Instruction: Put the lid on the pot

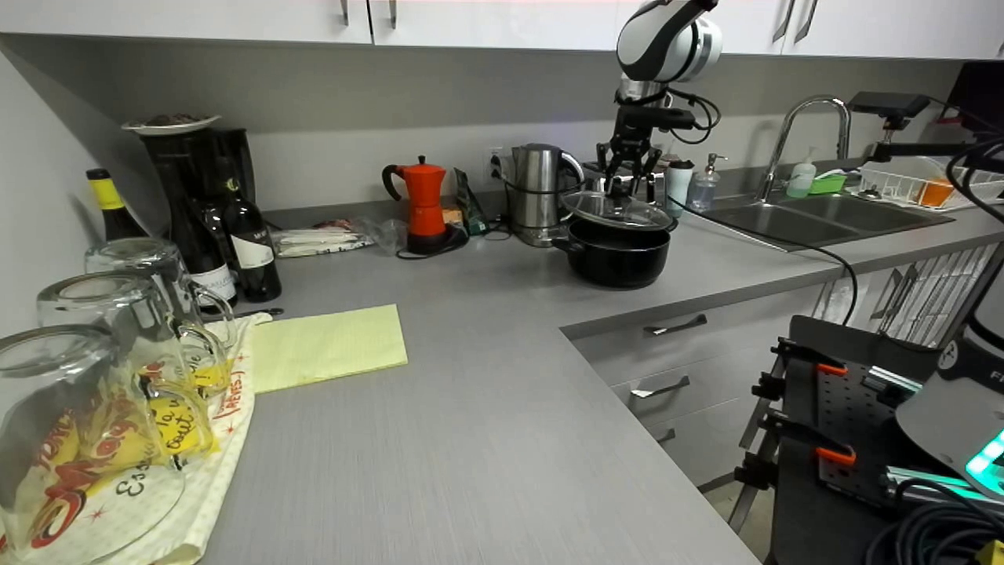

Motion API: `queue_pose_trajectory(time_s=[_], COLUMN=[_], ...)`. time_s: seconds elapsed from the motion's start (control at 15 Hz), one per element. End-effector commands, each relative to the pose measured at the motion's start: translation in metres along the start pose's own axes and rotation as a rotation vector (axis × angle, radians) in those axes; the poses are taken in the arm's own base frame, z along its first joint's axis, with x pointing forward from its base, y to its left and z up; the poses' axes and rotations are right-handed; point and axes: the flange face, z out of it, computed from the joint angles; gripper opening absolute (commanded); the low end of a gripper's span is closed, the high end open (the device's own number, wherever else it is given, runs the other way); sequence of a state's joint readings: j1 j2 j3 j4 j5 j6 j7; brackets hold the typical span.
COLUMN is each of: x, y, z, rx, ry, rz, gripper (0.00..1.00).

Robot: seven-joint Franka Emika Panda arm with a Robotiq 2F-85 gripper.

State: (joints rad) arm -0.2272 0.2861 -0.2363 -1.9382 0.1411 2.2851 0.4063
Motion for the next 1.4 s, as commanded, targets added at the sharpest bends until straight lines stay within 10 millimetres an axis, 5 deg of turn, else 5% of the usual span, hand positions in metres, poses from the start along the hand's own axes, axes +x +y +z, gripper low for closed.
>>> queue_pose_trajectory(time_s=[0.0, 0.47, 1.33], x=[0.032, 0.060, 0.062], y=[0.007, 0.000, -0.012], z=[0.001, 0.018, 0.034], rx=[-0.017, -0.066, -0.144], ry=[-0.023, 0.024, 0.065], rz=[0.102, 0.216, 0.256], gripper=[0.25, 0.25, 0.25])
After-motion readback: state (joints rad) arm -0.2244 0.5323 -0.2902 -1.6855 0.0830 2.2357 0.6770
